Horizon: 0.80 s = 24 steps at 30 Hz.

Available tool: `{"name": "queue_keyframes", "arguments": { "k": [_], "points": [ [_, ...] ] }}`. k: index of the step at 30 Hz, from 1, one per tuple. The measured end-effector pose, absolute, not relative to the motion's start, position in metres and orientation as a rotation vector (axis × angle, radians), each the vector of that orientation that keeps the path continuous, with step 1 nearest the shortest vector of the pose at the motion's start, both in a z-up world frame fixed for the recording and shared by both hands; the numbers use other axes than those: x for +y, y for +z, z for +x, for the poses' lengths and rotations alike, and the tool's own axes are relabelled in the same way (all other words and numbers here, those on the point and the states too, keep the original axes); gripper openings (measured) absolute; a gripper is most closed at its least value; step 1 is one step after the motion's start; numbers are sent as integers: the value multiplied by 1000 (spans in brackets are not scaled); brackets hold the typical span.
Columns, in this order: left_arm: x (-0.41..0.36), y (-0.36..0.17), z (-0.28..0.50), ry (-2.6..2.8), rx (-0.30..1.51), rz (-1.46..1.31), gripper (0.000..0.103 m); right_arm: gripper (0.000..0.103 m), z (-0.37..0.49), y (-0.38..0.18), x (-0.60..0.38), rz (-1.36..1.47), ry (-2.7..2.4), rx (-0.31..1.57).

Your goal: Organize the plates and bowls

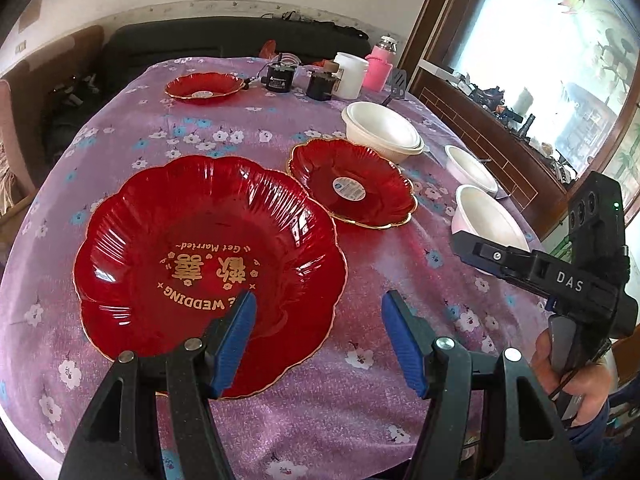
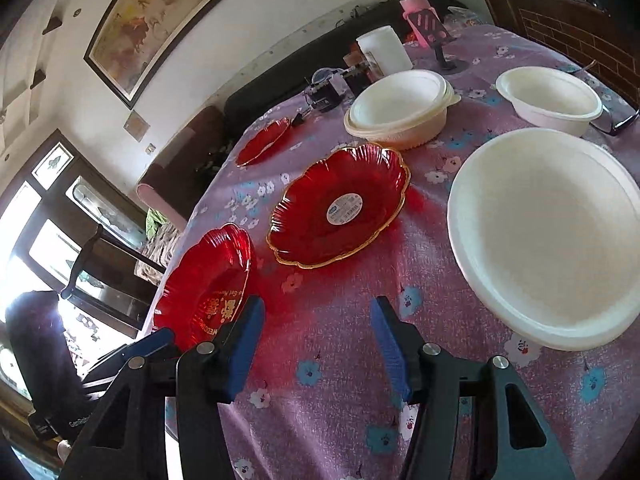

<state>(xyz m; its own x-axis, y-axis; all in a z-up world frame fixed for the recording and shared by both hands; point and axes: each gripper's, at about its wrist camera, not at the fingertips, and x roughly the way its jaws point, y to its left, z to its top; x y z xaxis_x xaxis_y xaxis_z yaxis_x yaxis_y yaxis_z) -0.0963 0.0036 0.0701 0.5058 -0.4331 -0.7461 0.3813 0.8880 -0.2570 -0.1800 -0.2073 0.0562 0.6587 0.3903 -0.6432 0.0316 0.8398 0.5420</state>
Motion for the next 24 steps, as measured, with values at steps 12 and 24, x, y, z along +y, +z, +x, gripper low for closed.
{"name": "queue_keyframes", "arguments": {
  "k": [12,24],
  "points": [
    [39,72,-93,-478,886,-106,65,60,-152,55,-216,576,130,859],
    [76,71,-83,-433,881,-184,65,60,-124,45,-234,623,53,895]
  ]
}}
